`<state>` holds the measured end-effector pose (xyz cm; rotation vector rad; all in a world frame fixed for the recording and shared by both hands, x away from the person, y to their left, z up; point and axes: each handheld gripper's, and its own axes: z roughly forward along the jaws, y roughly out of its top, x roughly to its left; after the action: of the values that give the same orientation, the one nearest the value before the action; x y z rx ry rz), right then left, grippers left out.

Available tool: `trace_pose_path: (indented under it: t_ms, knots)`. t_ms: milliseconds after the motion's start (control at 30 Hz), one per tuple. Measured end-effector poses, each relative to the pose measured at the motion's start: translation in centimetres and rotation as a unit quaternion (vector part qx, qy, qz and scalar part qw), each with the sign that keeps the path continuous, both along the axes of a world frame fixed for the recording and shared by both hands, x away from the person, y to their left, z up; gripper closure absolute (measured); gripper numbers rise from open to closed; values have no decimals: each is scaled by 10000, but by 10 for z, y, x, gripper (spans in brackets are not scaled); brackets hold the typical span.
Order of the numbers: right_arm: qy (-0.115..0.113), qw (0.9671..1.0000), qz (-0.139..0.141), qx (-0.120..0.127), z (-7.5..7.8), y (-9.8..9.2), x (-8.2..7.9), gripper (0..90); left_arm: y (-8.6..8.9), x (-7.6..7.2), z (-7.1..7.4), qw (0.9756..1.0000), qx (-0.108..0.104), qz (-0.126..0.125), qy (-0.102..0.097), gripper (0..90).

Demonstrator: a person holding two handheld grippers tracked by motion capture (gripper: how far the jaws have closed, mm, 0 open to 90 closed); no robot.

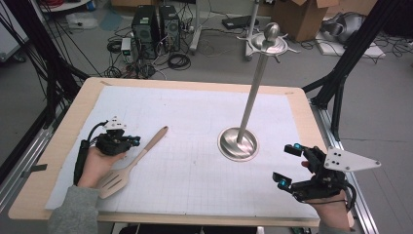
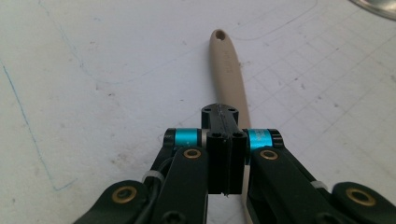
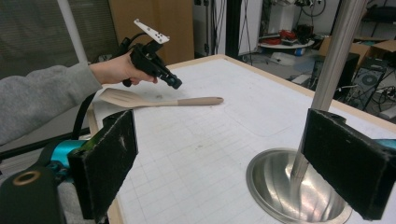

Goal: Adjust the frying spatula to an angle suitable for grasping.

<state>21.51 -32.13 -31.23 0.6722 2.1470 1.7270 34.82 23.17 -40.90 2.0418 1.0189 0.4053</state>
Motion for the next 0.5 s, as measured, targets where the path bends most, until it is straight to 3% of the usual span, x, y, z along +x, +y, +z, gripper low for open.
trace_pose_path:
  t_ms: [333, 500]
  knots:
    - [-25, 10000, 71, 38, 2, 1, 4, 97, 2, -19, 12, 9987, -490, 153, 0, 894]
    - [-41, 9999, 114, 37, 2, 3, 8, 97, 3, -26, 18, 9977, -647, 181, -80, 742]
